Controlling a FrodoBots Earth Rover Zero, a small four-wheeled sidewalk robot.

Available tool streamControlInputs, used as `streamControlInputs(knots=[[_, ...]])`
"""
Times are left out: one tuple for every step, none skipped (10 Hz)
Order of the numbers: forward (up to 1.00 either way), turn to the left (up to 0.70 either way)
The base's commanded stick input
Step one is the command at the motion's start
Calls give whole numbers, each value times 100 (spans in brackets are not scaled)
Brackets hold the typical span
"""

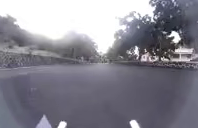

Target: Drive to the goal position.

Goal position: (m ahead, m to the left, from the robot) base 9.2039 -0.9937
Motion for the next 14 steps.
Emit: streamControlInputs(knots=[[70, 0], [70, 0], [70, 0], [70, 0], [70, 0], [70, 0], [70, 0], [70, 0], [70, 0], [70, 0], [70, 0], [70, 0], [70, 0], [70, 0]])
